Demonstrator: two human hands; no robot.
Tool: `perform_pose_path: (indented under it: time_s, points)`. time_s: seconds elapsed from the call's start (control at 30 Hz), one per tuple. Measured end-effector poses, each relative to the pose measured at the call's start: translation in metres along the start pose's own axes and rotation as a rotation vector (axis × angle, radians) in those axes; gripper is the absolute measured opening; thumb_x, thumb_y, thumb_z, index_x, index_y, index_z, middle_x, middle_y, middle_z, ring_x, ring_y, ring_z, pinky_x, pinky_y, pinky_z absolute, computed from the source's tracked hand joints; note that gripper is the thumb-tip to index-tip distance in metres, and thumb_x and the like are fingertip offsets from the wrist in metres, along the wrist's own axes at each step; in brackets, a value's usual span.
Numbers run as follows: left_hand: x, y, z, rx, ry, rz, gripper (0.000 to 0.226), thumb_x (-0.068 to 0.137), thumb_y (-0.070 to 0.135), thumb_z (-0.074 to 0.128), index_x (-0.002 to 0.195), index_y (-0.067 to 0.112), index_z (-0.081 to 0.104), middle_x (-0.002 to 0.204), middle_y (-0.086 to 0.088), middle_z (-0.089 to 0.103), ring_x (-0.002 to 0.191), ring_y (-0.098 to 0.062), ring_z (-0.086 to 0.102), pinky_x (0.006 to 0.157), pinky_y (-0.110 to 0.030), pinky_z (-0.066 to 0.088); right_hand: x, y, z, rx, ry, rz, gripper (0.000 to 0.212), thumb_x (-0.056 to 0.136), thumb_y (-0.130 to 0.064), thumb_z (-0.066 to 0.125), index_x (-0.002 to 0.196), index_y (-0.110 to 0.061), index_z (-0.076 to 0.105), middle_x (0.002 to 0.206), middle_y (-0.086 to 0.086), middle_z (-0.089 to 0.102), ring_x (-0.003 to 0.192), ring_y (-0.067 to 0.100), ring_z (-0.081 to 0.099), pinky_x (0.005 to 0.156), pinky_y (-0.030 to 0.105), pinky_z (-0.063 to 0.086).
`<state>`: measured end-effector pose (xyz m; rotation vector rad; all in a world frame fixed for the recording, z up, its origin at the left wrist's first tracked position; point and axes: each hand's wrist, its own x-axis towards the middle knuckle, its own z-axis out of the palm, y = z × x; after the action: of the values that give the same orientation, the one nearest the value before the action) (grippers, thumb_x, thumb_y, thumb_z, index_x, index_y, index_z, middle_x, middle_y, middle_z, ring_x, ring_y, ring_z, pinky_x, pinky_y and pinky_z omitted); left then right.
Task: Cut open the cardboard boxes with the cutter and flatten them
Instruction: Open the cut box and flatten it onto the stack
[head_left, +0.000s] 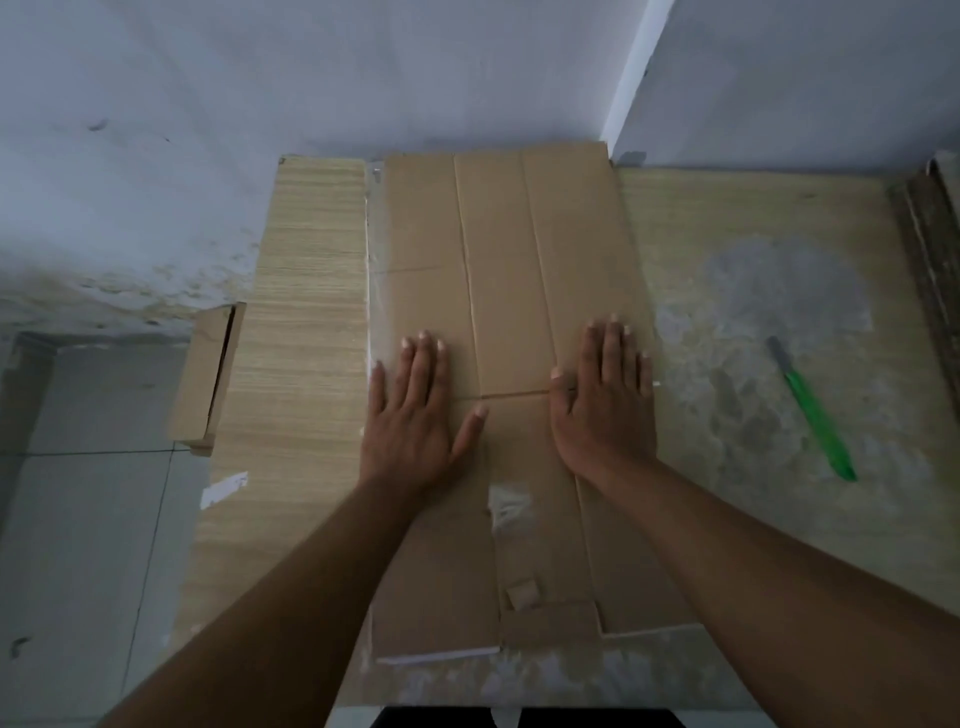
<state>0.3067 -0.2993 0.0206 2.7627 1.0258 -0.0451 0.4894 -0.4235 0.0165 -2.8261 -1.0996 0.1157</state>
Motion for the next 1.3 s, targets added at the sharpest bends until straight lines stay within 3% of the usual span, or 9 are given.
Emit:
perform_pose_path:
  time_s: [0.17, 0.37, 0.5, 0.57, 0.67, 0.7, 0.9, 1.13, 1.3]
  points:
    - [0.085, -0.004, -0.014, 0.025, 0.008, -0.142, 0.096, 0.096, 0.074, 0.014, 0.164, 0.006, 0.006, 0.172, -0.018, 0.008, 0.159, -0.031, 0.004, 0.128, -0.052, 0.008, 0.045, 0.005, -0.002, 0.023, -0.08, -0.12, 0.079, 0.097, -0.052, 0.02, 0.159, -0.004, 0.009, 0.168, 0.014, 0.002, 0.155, 0.027, 0.001, 0.126, 0.044, 0.003]
    - [0.105, 0.002, -0.012, 0.014, 0.057, -0.203, 0.095, 0.098, 0.075, 0.015, 0.164, 0.011, -0.006, 0.172, -0.015, -0.006, 0.159, -0.026, -0.01, 0.129, -0.049, 0.005, 0.134, -0.03, -0.005, 0.042, -0.101, -0.044, 0.073, 0.102, -0.048, 0.025, 0.16, -0.009, 0.008, 0.167, 0.016, -0.003, 0.154, 0.03, -0.007, 0.124, 0.048, -0.003]
    - [0.104, 0.002, -0.01, 0.04, 0.071, -0.205, 0.095, 0.099, 0.075, 0.017, 0.165, 0.011, -0.005, 0.173, -0.014, -0.006, 0.159, -0.025, -0.011, 0.129, -0.049, 0.007, 0.186, -0.052, -0.005, 0.045, -0.107, -0.343, 0.067, 0.103, -0.045, 0.023, 0.16, -0.012, 0.009, 0.168, 0.011, 0.001, 0.155, 0.025, -0.003, 0.125, 0.046, -0.002]
    - [0.105, 0.003, -0.009, 0.044, 0.081, -0.208, 0.094, 0.099, 0.074, 0.02, 0.165, 0.011, -0.001, 0.173, -0.014, -0.003, 0.16, -0.025, -0.009, 0.129, -0.049, 0.008, 0.221, -0.054, -0.006, 0.079, -0.068, -0.258, 0.068, 0.103, -0.044, 0.024, 0.16, -0.009, 0.011, 0.168, 0.013, 0.005, 0.155, 0.028, 0.003, 0.125, 0.045, 0.003]
    - [0.104, 0.004, -0.008, 0.041, 0.093, -0.209, 0.094, 0.099, 0.073, 0.024, 0.165, 0.01, 0.001, 0.173, -0.015, 0.0, 0.16, -0.026, -0.007, 0.129, -0.049, 0.008, 0.249, -0.064, -0.004, 0.117, 0.016, 0.07, 0.07, 0.101, -0.038, 0.029, 0.156, 0.003, 0.017, 0.164, 0.023, 0.014, 0.152, 0.037, 0.013, 0.124, 0.048, 0.01]
    - [0.105, 0.003, -0.008, 0.042, 0.096, -0.211, 0.095, 0.099, 0.073, 0.025, 0.165, 0.01, 0.002, 0.173, -0.015, 0.001, 0.16, -0.026, -0.006, 0.129, -0.049, 0.009, 0.249, -0.075, -0.003, 0.117, 0.011, 0.076, 0.069, 0.101, -0.037, 0.029, 0.155, 0.004, 0.018, 0.163, 0.024, 0.014, 0.151, 0.038, 0.012, 0.123, 0.049, 0.01]
    - [0.105, 0.004, -0.008, 0.047, 0.099, -0.222, 0.094, 0.098, 0.072, 0.026, 0.165, 0.009, 0.006, 0.173, -0.015, 0.003, 0.16, -0.026, -0.003, 0.128, -0.049, 0.012, 0.25, -0.128, 0.001, 0.133, -0.104, -0.569, 0.056, 0.105, -0.033, 0.028, 0.158, -0.014, 0.025, 0.167, 0.007, 0.016, 0.154, 0.024, 0.009, 0.125, 0.041, 0.003]
    - [0.104, 0.004, -0.008, 0.062, 0.116, -0.23, 0.094, 0.098, 0.071, 0.03, 0.165, 0.009, 0.01, 0.172, -0.015, 0.006, 0.16, -0.026, -0.001, 0.128, -0.048, 0.013, 0.272, -0.16, -0.006, 0.13, -0.254, -0.804, 0.052, 0.107, -0.032, 0.027, 0.159, -0.024, 0.024, 0.167, -0.004, 0.014, 0.154, 0.015, 0.008, 0.123, 0.035, 0.003]
    - [0.106, 0.002, -0.004, 0.073, 0.134, -0.224, 0.095, 0.097, 0.072, 0.031, 0.165, 0.01, 0.01, 0.172, -0.016, 0.007, 0.16, -0.028, 0.001, 0.128, -0.049, 0.013, 0.283, -0.117, -0.004, 0.065, -0.122, -0.639, 0.054, 0.105, -0.038, 0.026, 0.157, -0.023, 0.027, 0.167, 0.002, 0.017, 0.153, 0.022, 0.012, 0.123, 0.042, 0.009]
